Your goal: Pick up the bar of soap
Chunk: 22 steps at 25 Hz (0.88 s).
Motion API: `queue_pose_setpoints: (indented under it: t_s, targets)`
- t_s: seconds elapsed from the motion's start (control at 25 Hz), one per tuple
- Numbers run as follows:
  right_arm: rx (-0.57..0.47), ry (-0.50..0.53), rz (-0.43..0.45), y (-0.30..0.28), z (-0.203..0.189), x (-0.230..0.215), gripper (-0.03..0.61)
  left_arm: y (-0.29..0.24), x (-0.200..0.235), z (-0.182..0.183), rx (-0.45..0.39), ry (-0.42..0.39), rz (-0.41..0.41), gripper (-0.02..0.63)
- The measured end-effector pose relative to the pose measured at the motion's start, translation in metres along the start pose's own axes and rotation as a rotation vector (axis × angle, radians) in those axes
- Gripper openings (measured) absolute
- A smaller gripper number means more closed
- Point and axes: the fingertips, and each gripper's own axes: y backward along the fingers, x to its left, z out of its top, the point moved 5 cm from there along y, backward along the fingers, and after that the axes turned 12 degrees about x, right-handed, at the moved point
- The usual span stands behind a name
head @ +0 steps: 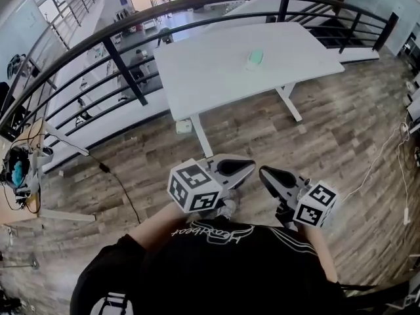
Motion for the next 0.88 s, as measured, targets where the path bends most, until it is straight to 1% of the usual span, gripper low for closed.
queue_pose_setpoints:
  t_s: [0.24,0.44,0.64,0.88]
  targets:
    - [-0.029,0.004,-0.026,-0.041,0.055,-0.067,0.021,-0.016,0.086,0.044,0.008,-0.015,-0.012,0.008]
    - [-0.037,-0.006,-0.042,-0.068,0.079,-0.110,0.021,-0.026,0.141,0.064,0.005,-0.011,-0.016,0.008]
    - [-0.039,-0.007,-0.049,-0.087,0.090,-0.132,0.021,-0.031,0.173,0.071,0.007,-0.002,-0.025,0.008]
    - [-0.060,-0.014,-0.070,-0.087,0.099,-0.149,0.021,-0.041,0.189,0.082,0.009,-0.006,-0.040,0.008]
